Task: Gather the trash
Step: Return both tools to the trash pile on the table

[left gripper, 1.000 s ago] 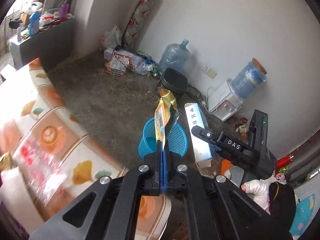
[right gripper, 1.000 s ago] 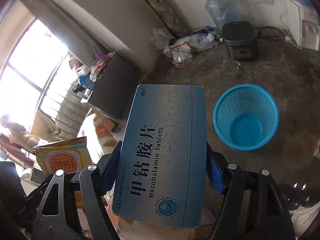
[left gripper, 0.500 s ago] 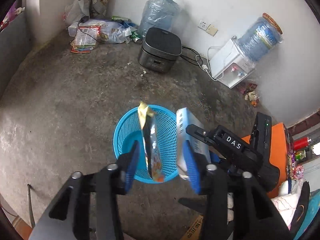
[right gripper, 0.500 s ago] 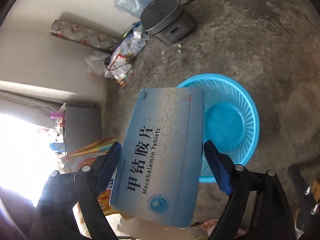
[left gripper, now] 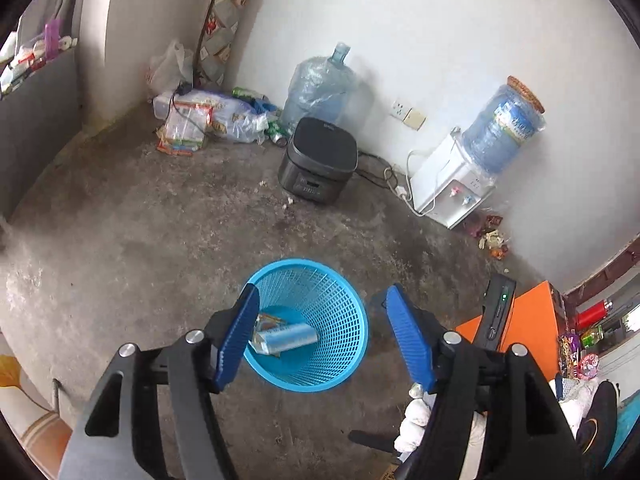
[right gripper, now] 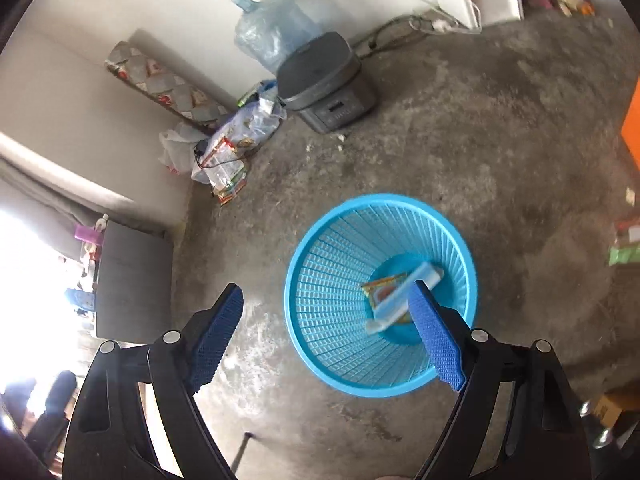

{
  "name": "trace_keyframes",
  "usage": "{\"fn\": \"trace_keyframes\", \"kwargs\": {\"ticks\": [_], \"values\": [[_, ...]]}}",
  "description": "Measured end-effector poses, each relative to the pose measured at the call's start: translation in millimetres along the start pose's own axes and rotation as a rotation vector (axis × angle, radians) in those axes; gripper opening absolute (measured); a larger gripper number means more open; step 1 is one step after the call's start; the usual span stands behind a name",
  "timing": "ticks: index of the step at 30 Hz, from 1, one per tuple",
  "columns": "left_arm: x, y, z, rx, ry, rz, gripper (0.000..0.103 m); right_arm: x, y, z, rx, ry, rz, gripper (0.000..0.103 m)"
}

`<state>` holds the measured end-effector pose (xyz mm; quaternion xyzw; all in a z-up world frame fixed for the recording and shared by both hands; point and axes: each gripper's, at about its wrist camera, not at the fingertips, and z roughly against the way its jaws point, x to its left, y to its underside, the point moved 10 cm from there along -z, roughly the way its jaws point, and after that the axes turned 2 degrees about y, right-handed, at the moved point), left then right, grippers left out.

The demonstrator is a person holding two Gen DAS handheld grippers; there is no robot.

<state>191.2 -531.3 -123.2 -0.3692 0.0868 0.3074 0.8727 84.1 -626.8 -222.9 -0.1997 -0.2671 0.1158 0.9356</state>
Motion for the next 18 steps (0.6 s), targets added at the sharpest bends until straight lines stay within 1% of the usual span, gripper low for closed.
{"fn": "trace_keyframes", "kwargs": {"ticks": [1, 3, 5, 7, 10, 12, 13, 16, 18], "values": [[-3, -1, 18, -0.036, -0.008, -0.024, 0.068, 11, -5, 14, -0.049, 0.011, 0.052, 0.088], [-11, 0, 54, -0.100, -0.016, -0.072, 0.070, 34, -11, 39, -0.137, 0.016, 0.148, 0.095], [-16, 5, 92, -0.156, -0.042, -0.117, 0.071, 59, -12, 64, -0.197, -0.006, 0.228, 0.095], [-17, 11, 129, -0.211, -0.064, -0.132, 0.071, 87, -7, 88, -0.221, -0.075, 0.287, 0.095], [-7, 26, 183, -0.266, -0.086, -0.111, 0.071, 130, 10, 125, -0.224, -0.215, 0.363, 0.095], [6, 40, 219, -0.298, -0.105, -0.081, 0.073, 155, 25, 147, -0.216, -0.301, 0.402, 0.095], [13, 48, 236, -0.309, -0.114, -0.070, 0.073, 167, 33, 156, -0.200, -0.344, 0.425, 0.095], [41, 73, 287, -0.359, -0.171, -0.038, 0.073, 199, 69, 175, -0.132, -0.454, 0.501, 0.095], [60, 94, 319, -0.395, -0.231, -0.009, 0.073, 220, 99, 181, -0.060, -0.512, 0.555, 0.095]]}}
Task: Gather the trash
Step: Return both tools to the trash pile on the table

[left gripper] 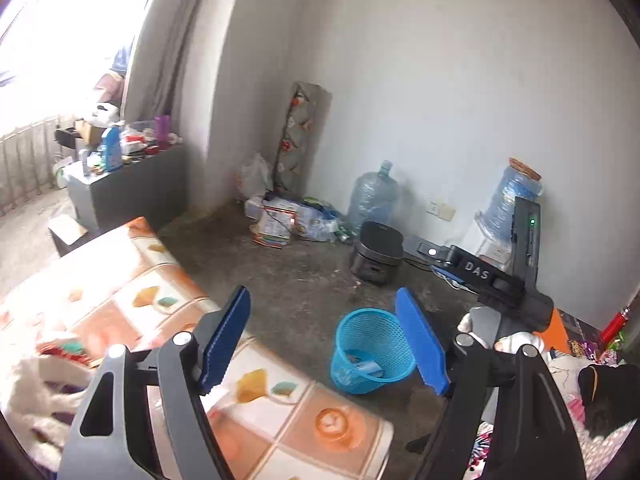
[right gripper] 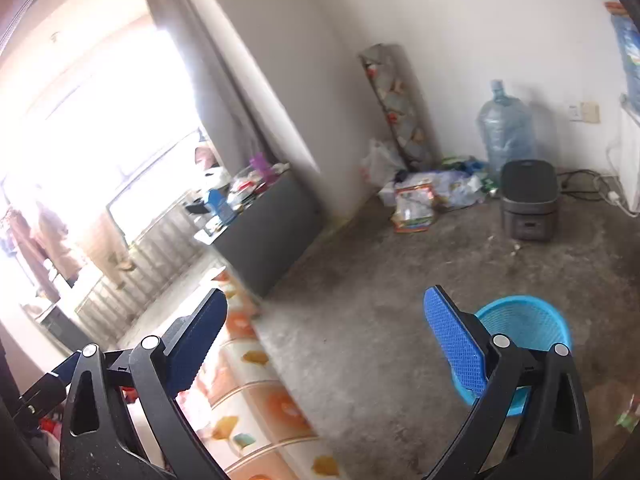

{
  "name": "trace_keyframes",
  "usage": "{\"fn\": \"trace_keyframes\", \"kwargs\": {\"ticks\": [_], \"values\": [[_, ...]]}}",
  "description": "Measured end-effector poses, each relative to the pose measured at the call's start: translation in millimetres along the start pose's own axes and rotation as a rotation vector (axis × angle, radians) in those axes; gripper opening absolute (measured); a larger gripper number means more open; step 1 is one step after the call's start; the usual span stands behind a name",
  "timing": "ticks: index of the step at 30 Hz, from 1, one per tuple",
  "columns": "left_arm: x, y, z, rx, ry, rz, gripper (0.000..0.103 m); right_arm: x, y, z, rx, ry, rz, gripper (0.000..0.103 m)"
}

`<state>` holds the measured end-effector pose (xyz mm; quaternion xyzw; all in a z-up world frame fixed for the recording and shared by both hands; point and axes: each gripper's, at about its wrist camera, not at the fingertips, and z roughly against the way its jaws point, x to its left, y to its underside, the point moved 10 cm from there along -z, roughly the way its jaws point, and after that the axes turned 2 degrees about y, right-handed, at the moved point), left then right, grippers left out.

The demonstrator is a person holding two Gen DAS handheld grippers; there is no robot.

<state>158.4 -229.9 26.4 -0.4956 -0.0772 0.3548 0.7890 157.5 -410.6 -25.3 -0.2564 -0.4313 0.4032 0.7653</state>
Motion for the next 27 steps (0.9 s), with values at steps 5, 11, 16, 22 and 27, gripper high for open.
{"fn": "trace_keyframes", "kwargs": {"ticks": [5, 11, 16, 22, 27], "values": [[60, 32, 73, -0.068, -0.104, 0.111, 0.073, 71, 48, -19, 0.182, -0.179, 0.036, 0.094], [89, 83, 109, -0.076, -0.130, 0.199, 0.073, 127, 110, -33, 0.364, -0.255, 0.111, 0.087], [94, 123, 90, -0.003, -0.147, 0.213, 0.066, 138, 135, -46, 0.453, -0.226, 0.123, 0.080], [97, 159, 58, 0.104, -0.220, 0.172, 0.060, 127, 160, -66, 0.570, -0.184, 0.027, 0.069], [93, 167, 35, 0.147, -0.262, 0.092, 0.054, 119, 171, -78, 0.621, -0.168, -0.046, 0.060]]}}
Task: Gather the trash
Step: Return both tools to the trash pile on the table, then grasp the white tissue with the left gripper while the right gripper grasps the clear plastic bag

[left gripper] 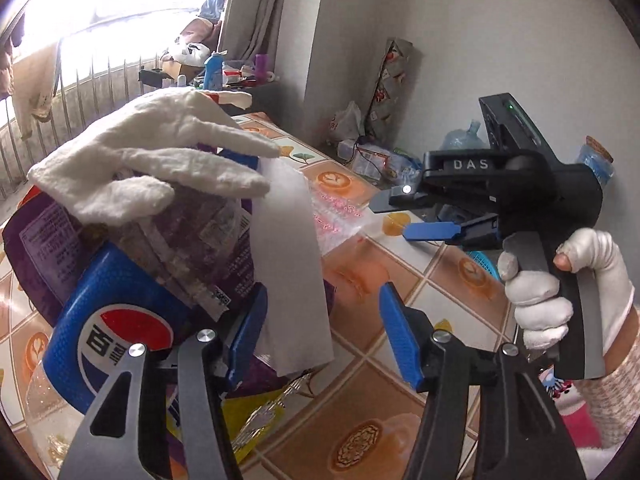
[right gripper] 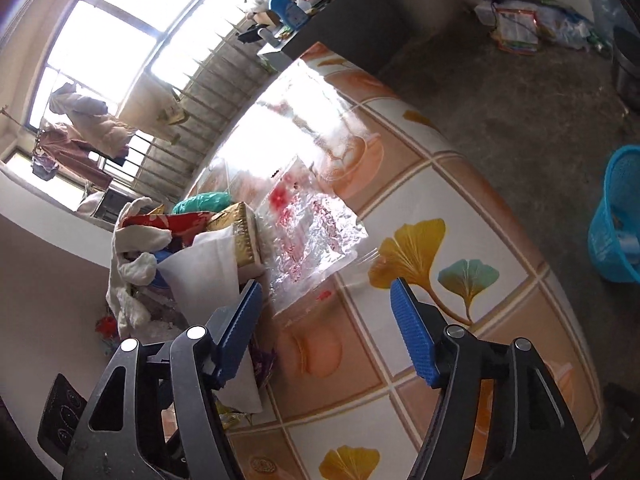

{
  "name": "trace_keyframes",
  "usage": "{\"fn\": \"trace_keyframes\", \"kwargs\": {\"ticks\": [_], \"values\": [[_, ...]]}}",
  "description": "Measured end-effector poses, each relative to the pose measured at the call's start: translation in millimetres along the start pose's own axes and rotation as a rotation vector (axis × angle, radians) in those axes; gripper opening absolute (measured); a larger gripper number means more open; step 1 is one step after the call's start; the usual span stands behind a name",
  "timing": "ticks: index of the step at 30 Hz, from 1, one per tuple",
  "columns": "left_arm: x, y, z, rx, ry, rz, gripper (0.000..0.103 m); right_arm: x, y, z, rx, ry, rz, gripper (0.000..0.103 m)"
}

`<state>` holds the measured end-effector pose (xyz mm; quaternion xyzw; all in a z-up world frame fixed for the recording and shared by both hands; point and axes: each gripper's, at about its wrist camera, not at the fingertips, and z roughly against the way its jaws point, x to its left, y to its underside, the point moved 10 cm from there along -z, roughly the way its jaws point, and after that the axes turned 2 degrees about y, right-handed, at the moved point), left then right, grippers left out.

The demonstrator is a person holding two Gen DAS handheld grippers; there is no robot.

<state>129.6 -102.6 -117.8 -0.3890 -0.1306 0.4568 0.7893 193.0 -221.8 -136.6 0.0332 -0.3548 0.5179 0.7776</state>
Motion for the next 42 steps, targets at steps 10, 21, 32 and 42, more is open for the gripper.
{"fn": "trace_keyframes", "kwargs": {"ticks": [10, 21, 32, 42], "values": [[-6, 13, -26, 0.051, -0.115, -0.109, 0.045, 13, -5, -9, -0.009, 0.079, 0.123, 0.052], [-4, 27, -31, 0.095, -0.153, -0.089, 0.026, 6, 5, -12, -0.024, 0.196, 0.237, 0.000], [-1, 31, -32, 0.121, -0.082, -0.042, 0.009, 4, -26, 8, -0.092, 0.171, 0.240, 0.002], [4, 30, -25, 0.128, -0.057, -0.002, 0.009, 23, -26, -41, -0.012, 0.315, 0.502, 0.012]]}}
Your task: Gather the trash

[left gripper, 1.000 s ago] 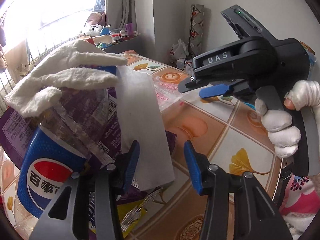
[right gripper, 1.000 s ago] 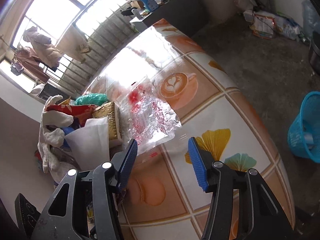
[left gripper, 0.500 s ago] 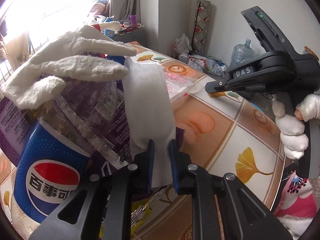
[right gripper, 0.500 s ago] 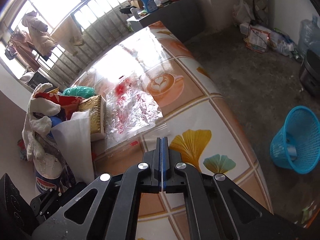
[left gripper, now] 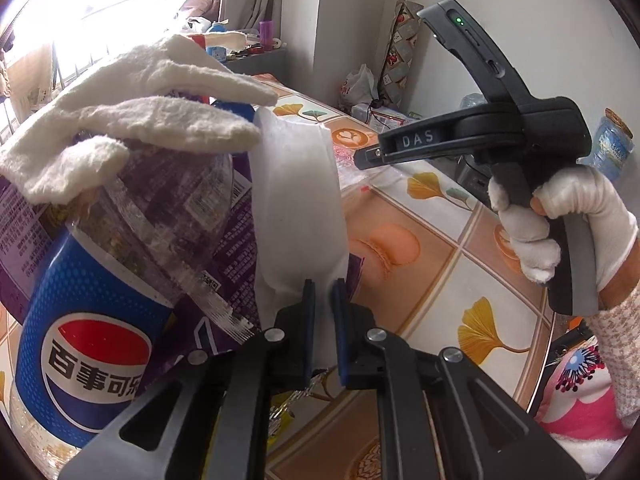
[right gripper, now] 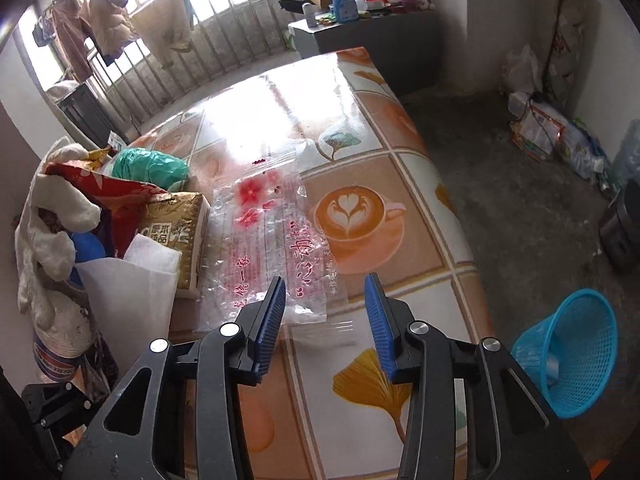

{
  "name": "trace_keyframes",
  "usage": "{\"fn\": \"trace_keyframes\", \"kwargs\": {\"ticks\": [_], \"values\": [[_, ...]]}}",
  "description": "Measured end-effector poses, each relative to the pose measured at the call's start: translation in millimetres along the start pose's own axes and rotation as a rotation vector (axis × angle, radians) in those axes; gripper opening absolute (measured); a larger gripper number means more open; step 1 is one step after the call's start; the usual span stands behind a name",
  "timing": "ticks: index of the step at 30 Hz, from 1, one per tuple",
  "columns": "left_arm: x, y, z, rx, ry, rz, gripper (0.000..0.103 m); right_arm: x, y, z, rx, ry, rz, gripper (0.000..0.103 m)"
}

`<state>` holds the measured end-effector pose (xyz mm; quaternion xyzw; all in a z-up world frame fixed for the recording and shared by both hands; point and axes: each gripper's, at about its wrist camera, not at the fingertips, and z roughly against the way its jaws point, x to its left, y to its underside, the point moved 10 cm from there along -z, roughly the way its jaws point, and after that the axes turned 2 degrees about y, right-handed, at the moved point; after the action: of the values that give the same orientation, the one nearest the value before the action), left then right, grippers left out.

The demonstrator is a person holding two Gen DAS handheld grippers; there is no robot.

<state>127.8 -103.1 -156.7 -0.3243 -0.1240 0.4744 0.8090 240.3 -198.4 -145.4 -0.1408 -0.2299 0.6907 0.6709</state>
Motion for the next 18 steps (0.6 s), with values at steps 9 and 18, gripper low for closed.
{"fn": "trace_keyframes", "kwargs": {"ticks": [9, 18], "values": [[3, -1, 0, 0.006, 0.069, 0.022, 0.009, -21, 27, 15, 0.010, 0.058, 0.002, 0.000], [-13, 2, 11, 0.006, 0.183, 0.000, 0.009, -54, 66, 45, 0.044, 0.054, -0.113, 0.000]]}}
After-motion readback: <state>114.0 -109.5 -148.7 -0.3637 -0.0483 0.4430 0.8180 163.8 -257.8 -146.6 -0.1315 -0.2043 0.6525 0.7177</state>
